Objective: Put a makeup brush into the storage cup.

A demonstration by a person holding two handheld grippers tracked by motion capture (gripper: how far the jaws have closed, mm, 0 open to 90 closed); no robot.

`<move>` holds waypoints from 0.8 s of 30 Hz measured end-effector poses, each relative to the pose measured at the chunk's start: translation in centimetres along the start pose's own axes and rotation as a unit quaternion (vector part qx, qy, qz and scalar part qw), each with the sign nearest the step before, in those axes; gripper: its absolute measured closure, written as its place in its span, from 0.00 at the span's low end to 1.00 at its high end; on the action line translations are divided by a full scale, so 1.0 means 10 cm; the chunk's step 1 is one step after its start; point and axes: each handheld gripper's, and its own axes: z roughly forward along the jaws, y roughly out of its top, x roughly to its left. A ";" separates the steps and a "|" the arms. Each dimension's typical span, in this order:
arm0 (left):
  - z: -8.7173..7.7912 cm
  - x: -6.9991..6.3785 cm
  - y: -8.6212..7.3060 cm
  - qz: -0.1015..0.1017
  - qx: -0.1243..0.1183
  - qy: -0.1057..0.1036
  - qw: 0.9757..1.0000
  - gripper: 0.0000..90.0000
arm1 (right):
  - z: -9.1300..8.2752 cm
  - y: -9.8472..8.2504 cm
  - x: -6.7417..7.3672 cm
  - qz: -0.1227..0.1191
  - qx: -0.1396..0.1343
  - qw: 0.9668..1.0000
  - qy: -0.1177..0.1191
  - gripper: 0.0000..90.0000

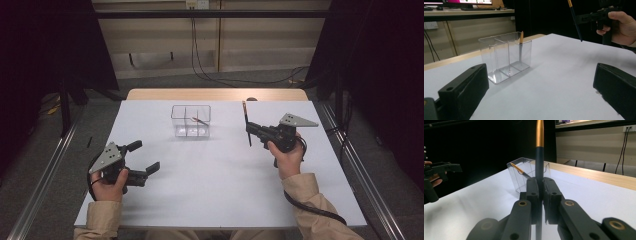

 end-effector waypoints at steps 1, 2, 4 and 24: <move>0.00 0.00 0.00 0.002 0.001 0.000 1.000 0.00 | 0.00 0.00 0.00 0.000 -0.001 1.000 0.003 0.94; 0.00 0.00 0.00 -0.001 0.000 0.000 1.000 0.00 | 0.01 -0.01 0.01 0.002 0.000 1.000 0.004 0.94; 0.00 0.01 -0.01 0.000 0.002 -0.001 1.000 0.00 | 0.01 -0.01 0.02 0.002 -0.001 1.000 0.007 0.94; 0.06 0.02 -0.01 -0.007 0.002 -0.006 1.000 0.00 | 0.04 -0.03 0.13 0.003 -0.011 0.999 0.041 0.94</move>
